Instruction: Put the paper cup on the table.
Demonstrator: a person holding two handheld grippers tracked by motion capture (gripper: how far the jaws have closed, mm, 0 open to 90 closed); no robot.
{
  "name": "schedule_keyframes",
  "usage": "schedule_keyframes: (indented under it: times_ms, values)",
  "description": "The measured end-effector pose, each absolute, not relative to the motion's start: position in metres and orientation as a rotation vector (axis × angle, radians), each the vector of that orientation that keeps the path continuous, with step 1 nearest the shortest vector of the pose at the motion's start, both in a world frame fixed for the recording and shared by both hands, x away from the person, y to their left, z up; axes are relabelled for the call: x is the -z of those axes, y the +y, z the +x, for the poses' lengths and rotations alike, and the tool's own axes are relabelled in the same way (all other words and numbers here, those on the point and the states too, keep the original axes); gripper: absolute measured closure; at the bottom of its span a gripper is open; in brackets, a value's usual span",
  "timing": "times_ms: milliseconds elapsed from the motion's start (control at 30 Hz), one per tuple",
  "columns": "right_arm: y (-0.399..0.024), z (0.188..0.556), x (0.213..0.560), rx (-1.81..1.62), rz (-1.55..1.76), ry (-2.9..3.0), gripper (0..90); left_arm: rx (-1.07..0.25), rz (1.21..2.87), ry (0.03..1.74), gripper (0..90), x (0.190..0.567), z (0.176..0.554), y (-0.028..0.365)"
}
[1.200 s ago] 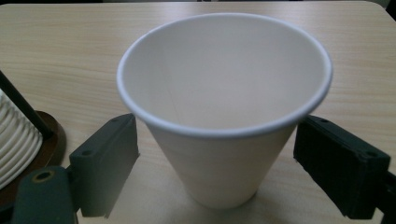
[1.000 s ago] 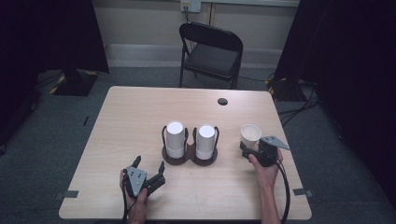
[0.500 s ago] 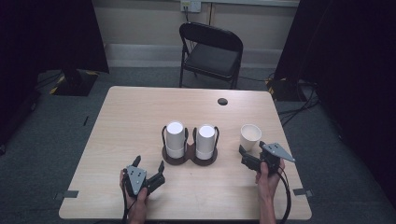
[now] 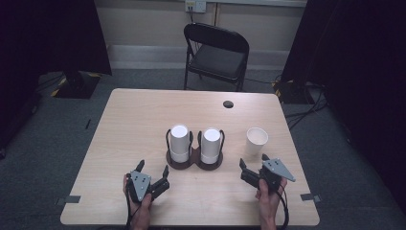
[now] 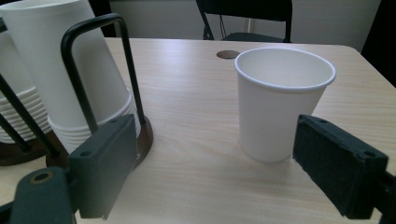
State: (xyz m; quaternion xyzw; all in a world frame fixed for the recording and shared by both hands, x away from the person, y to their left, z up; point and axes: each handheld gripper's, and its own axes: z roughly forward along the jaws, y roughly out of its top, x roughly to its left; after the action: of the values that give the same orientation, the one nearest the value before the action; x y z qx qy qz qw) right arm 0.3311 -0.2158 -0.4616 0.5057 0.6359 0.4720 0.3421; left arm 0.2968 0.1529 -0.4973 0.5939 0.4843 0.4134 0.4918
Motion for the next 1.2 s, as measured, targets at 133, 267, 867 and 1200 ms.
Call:
schedule_keyframes:
  times_ms: [133,267,867,1200]
  values:
    - [-0.209,0.325,0.464,-1.227,1.291,1.652,13.1,-1.0,1.442,1.185,16.3,0.497,0.297,0.153]
    - [-0.203,0.319,0.465,-1.243,1.275,1.652,13.0,-0.99,1.447,1.198,16.3,0.497,0.298,0.153]
    - [-0.169,0.305,0.487,-1.297,1.183,1.657,12.9,-0.998,1.443,1.194,16.3,0.497,0.296,0.152]
    - [-0.172,0.303,0.495,-1.336,1.177,1.637,12.8,-1.008,1.434,1.188,16.4,0.497,0.295,0.153]
